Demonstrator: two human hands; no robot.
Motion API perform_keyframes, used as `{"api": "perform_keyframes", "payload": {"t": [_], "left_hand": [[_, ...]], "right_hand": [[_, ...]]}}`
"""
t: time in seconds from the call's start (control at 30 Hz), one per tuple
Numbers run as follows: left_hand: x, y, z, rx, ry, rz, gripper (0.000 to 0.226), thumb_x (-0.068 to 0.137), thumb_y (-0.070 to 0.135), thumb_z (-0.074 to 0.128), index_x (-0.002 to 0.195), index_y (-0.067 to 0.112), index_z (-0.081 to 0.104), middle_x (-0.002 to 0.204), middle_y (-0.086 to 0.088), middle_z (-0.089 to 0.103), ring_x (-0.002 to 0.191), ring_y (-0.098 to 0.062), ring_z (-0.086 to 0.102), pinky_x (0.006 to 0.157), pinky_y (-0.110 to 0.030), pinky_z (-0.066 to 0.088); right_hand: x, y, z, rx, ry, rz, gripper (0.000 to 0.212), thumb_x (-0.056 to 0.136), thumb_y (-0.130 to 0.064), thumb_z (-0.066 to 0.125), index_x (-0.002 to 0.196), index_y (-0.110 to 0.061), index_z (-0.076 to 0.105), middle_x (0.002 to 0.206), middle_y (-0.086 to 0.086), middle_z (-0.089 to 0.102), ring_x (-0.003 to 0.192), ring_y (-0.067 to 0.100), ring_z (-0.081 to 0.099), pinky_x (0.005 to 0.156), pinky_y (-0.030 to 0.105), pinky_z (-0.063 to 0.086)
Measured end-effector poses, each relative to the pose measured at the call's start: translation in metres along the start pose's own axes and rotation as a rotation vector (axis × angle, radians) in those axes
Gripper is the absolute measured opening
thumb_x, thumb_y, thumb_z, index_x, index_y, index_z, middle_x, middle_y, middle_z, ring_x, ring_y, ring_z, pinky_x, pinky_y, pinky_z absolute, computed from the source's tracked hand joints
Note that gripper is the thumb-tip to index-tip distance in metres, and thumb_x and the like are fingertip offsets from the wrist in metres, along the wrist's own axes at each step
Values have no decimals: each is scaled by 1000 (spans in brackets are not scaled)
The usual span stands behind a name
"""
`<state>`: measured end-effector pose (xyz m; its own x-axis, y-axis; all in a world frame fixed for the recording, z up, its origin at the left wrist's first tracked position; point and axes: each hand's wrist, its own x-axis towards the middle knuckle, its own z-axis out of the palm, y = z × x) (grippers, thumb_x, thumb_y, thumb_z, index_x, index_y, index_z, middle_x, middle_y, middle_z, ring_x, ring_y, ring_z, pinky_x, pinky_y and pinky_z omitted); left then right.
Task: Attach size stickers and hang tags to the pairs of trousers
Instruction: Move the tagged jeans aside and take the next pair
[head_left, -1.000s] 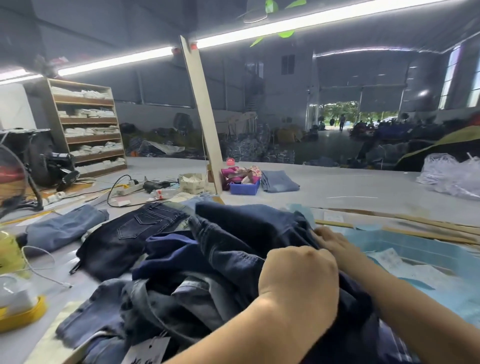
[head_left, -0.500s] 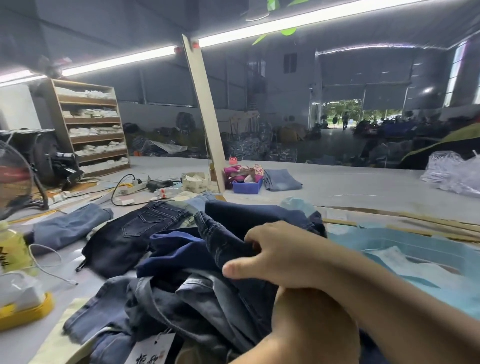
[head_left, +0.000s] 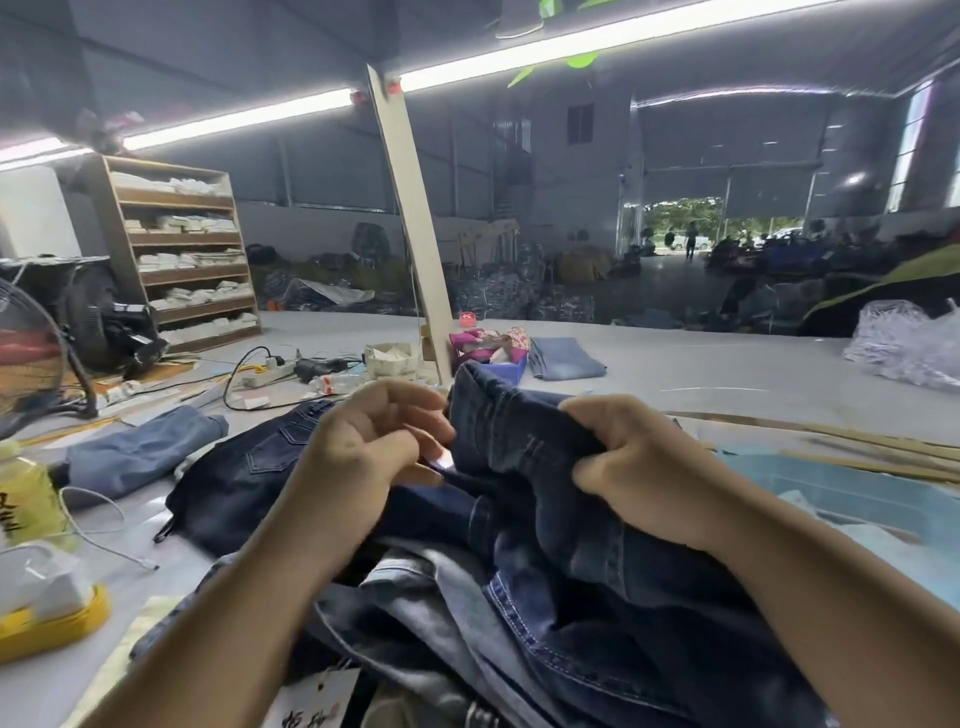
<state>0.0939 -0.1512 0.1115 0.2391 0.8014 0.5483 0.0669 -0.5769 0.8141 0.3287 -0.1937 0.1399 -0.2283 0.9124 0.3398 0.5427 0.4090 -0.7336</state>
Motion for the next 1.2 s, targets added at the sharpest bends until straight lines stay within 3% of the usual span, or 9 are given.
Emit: {"api": "perform_keyframes", "payload": {"t": [0.17,0.4,0.47,0.63,0.73,0.97,1.03,1.13,1.2], "left_hand": [[33,-44,11,379,-329,-230,51,69,4,79,107,32,61,105,9,70,101,-10,65,84,-30,55],[48,-44,46,272,-392,-116,33,67,28,79,95,42,69,105,14,72,101,-1,65,94,-21,50],[42,-39,37,248,-400,-78,30,67,35,81,96,39,75,101,12,75,98,-6,69,88,-25,54],[46,-10,-4,337,-51,12,27,75,-9,72,76,18,69,69,6,72,61,-3,66,57,-27,50],[49,37,-19,788,286,141,18,68,16,71,67,21,54,52,7,55,51,-4,50,51,-22,30],[4,75,24,1416,81,242,40,61,23,78,68,22,39,52,6,37,44,-22,42,46,-21,27],[-8,66,46,1436,22,290,48,52,17,85,69,20,40,49,6,36,36,-22,44,44,-20,27],[-11,55,62,1418,53,317,41,51,10,87,75,13,54,46,2,47,32,-24,48,41,-21,24],[-8,53,68,1411,72,312,42,51,9,86,83,10,59,47,1,49,32,-25,49,41,-22,24]], "right_hand": [[-9,7,-5,484,-110,-111,29,57,12,46,76,1,65,77,18,63,74,28,60,70,37,46],[-11,10,-17,765,-295,-170,46,61,19,42,71,-12,74,71,5,70,66,15,66,63,25,52],[-16,17,-24,712,-293,-147,42,62,20,44,74,-8,73,74,8,70,69,19,66,67,29,53],[-24,36,-36,-26,17,-78,29,64,4,48,87,-4,64,85,17,68,81,22,64,74,48,51],[-20,44,-28,-476,250,-20,24,71,1,56,67,-22,57,76,-3,60,75,11,54,65,21,45],[-11,75,0,-172,200,293,30,84,3,54,62,-18,53,62,-10,56,66,17,48,63,37,41],[-13,63,-10,-31,236,336,15,92,-15,59,79,-8,62,78,5,62,79,23,55,78,46,45],[-35,39,-24,149,319,328,58,80,-67,50,86,-12,66,88,8,67,83,24,61,79,43,48],[-54,23,-25,304,122,383,79,53,-88,49,93,-22,66,89,4,68,79,24,67,69,36,54]]}}
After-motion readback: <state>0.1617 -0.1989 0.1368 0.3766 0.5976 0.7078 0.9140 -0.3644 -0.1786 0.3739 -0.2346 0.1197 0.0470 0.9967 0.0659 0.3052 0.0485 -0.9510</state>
